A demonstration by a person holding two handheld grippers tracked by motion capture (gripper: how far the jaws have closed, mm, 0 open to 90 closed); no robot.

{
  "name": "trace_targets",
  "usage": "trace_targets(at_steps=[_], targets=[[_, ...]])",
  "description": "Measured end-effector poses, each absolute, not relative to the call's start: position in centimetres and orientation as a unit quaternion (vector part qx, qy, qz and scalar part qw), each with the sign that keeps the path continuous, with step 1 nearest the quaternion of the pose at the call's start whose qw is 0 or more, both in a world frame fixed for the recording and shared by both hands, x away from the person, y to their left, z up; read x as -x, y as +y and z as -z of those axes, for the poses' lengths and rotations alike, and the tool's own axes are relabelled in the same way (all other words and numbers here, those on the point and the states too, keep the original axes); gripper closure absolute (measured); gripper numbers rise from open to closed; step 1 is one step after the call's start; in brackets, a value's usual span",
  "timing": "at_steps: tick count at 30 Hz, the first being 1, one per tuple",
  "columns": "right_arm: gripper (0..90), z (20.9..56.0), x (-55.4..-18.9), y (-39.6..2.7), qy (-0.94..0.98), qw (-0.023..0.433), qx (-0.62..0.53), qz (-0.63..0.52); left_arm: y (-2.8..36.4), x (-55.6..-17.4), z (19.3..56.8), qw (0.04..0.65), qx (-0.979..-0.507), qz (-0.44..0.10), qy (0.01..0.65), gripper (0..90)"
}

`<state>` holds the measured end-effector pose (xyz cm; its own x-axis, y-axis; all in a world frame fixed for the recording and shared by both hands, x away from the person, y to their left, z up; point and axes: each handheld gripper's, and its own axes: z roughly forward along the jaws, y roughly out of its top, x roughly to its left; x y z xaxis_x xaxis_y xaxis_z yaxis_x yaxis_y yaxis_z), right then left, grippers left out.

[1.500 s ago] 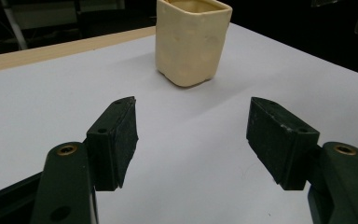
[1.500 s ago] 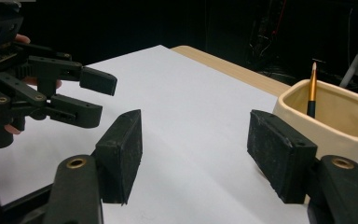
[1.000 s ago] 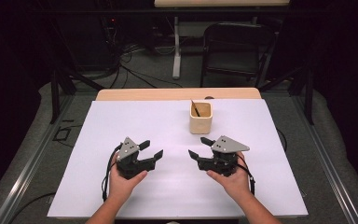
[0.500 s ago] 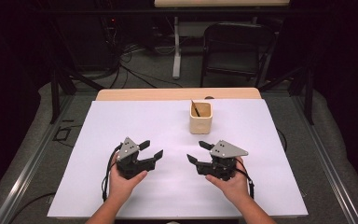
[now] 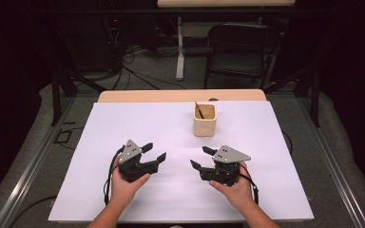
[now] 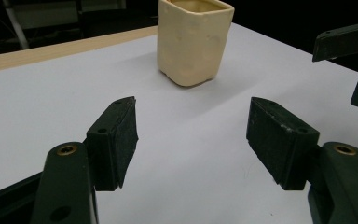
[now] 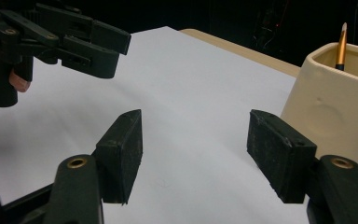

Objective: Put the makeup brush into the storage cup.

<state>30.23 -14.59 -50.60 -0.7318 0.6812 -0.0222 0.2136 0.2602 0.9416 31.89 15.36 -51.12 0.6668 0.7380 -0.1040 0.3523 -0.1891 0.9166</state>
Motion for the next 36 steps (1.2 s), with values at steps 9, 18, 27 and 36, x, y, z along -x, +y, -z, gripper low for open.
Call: trace_targets(at_steps=[9,18,27,36], targets=[[35.6,51.3,-30.0,-14.4,0.767,0.215,-0.292,-0.530,15.4,-31.9,51.1,0.523,-0.748,-0.185,0.364,33.7],[35.7,51.4,-30.0,-14.5,0.763,0.211,-0.296,-0.535,15.4,-31.9,51.1,0.523,-0.748,-0.186,0.365,33.7],[35.6,51.8,-30.1,-14.7,0.764,0.207,-0.302,-0.531,15.4,-31.9,51.1,0.523,-0.747,-0.187,0.365,33.7],[35.7,52.0,-30.2,-14.6,0.772,0.206,-0.302,-0.520,15.5,-31.9,51.1,0.523,-0.747,-0.186,0.366,33.7]])
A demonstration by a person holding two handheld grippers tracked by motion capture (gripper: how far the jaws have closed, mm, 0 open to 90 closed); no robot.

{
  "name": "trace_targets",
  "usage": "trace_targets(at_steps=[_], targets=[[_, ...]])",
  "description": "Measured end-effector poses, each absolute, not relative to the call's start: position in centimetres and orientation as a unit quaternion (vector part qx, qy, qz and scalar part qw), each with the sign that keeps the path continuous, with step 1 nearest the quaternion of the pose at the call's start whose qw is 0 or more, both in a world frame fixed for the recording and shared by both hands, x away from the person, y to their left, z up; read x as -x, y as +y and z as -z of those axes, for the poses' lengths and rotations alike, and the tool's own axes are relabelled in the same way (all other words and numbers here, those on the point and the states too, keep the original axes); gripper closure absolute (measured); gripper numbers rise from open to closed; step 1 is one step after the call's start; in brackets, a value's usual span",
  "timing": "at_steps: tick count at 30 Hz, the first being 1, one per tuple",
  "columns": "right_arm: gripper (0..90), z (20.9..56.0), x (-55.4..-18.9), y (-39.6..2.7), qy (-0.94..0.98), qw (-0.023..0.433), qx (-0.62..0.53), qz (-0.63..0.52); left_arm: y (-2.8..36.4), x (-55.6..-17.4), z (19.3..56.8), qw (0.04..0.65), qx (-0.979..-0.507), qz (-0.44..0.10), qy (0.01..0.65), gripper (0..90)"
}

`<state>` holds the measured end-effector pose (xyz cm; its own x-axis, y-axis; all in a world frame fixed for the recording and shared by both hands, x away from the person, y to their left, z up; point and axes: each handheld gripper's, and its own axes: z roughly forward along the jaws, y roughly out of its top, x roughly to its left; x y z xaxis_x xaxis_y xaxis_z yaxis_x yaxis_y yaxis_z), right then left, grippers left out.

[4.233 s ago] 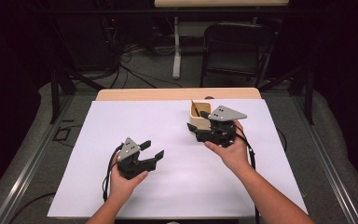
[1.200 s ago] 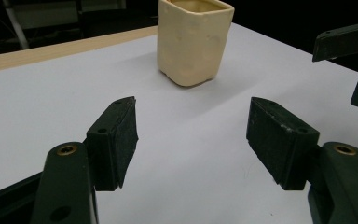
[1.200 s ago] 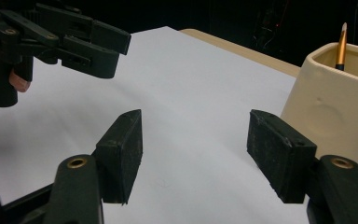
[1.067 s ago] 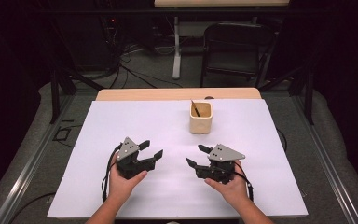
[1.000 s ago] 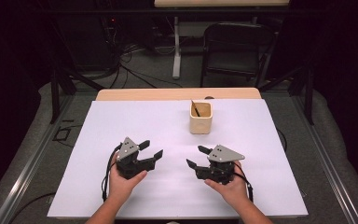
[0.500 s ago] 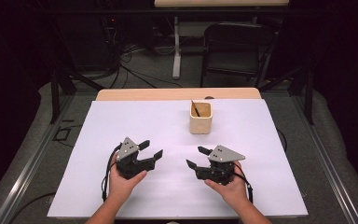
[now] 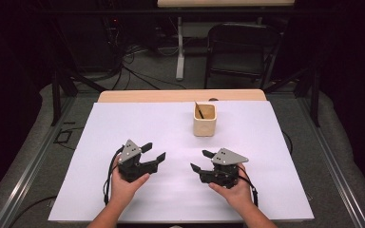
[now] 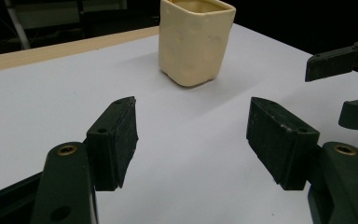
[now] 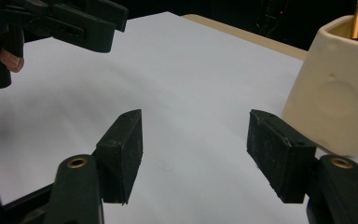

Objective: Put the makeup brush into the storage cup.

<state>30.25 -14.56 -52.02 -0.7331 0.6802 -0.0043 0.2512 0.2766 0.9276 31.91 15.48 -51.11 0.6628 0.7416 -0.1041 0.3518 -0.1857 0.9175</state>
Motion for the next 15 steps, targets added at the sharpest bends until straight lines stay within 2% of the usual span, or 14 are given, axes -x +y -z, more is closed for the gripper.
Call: trace_targets(at_steps=[15], targets=[[36.0,52.09,-30.20,-14.43,0.774,0.204,-0.299,-0.519,15.56,-31.98,51.16,0.521,-0.748,-0.185,0.368,33.7]])
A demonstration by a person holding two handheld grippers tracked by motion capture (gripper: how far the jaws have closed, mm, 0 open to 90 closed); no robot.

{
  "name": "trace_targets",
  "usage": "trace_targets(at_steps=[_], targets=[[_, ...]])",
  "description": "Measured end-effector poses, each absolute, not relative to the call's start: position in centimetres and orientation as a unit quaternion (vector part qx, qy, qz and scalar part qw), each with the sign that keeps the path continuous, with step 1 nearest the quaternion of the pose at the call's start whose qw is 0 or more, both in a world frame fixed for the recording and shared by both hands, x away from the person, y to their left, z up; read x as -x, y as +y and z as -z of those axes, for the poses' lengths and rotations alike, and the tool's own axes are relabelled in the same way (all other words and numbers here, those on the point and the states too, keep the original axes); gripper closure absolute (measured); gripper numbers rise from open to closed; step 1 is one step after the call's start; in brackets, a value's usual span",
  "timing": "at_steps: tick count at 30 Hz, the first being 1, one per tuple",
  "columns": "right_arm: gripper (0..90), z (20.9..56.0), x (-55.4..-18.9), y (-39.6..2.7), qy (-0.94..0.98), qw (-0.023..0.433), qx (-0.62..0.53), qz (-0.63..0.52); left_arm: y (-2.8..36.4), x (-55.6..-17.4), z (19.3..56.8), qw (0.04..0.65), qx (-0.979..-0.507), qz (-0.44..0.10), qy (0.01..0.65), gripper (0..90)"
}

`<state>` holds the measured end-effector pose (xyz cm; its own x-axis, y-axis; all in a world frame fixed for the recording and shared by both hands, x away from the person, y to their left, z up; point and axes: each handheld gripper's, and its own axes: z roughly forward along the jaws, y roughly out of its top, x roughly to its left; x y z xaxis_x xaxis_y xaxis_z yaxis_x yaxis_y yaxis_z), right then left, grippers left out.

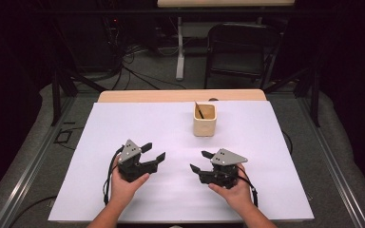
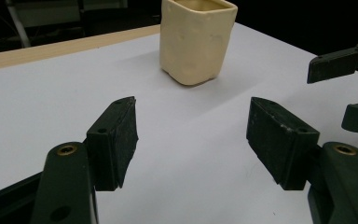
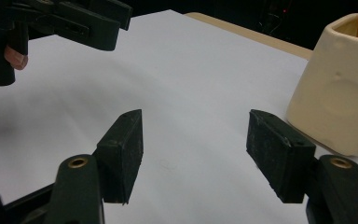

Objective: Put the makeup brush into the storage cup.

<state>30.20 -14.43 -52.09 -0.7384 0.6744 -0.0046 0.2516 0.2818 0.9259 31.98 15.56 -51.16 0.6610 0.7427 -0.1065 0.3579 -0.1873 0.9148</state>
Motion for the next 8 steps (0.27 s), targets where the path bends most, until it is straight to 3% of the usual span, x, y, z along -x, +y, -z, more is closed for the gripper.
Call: trace_targets(at_steps=[8], targets=[[36.0,52.08,-30.17,-14.42,0.775,0.204,-0.297,-0.519,15.59,-32.01,51.16,0.522,-0.746,-0.185,0.370,33.7]])
